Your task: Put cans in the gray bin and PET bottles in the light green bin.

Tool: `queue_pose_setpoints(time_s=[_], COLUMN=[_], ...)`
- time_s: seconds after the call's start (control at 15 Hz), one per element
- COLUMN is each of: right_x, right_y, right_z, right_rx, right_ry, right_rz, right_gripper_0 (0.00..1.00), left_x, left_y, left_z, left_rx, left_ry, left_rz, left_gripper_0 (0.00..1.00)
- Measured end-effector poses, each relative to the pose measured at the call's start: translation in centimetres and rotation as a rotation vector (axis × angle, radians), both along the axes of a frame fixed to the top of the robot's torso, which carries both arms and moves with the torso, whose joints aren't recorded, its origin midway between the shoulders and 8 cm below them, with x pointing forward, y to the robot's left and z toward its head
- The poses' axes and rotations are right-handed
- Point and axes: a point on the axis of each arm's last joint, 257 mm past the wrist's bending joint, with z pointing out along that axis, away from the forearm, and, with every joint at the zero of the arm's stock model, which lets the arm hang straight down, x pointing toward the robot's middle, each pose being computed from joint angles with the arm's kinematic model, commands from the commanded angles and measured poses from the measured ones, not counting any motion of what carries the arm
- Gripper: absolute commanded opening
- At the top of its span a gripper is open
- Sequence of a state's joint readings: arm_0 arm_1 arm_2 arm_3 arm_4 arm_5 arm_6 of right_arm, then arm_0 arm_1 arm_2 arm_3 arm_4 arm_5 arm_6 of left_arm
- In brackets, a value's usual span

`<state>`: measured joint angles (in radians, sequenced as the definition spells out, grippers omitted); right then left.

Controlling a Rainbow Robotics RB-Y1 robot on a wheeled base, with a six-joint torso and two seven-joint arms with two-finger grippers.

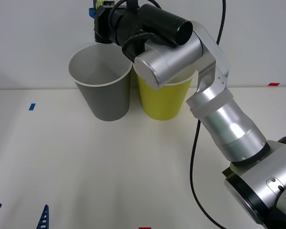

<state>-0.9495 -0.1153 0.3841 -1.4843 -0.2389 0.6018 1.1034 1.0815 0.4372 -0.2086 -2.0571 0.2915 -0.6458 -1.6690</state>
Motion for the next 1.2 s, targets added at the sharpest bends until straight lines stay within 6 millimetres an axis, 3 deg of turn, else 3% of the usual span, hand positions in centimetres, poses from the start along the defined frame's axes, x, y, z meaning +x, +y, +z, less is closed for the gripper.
queue_pose_setpoints(time_s=[0.27, 0.73, 0.8, 0.87, 0.93, 1.07, 1.2], right_x=[1.2, 0.7, 0.7, 0.7, 0.7, 0.7, 0.6], right_y=[1.8, 3.6, 3.6, 3.5, 3.5, 3.6, 3.8], right_z=[-0.8, -0.3, -0.2, -0.1, -0.1, -0.1, 0.0], right_rx=[-0.023, -0.052, -0.055, -0.058, -0.060, -0.063, -0.069], right_ry=[-0.034, -0.114, -0.118, -0.124, -0.128, -0.130, -0.137], right_rz=[0.016, 0.039, 0.037, 0.034, 0.032, 0.031, 0.032], right_gripper_0=[0.05, 0.09, 0.20, 0.63, 0.83, 1.00, 1.00], left_x=[0.0, 0.0, 0.0, 0.0, 0.0, 0.0, 0.0], left_y=[0.0, 0.0, 0.0, 0.0, 0.0, 0.0, 0.0], left_z=[0.0, 0.0, 0.0, 0.0, 0.0, 0.0, 0.0], left_rx=[0.000, 0.000, 0.000, 0.000, 0.000, 0.000, 0.000], left_ry=[0.000, 0.000, 0.000, 0.000, 0.000, 0.000, 0.000], left_rz=[0.000, 0.000, 0.000, 0.000, 0.000, 0.000, 0.000], left_gripper_0=[1.00, 1.00, 1.00, 1.00, 1.00, 1.00, 1.00])
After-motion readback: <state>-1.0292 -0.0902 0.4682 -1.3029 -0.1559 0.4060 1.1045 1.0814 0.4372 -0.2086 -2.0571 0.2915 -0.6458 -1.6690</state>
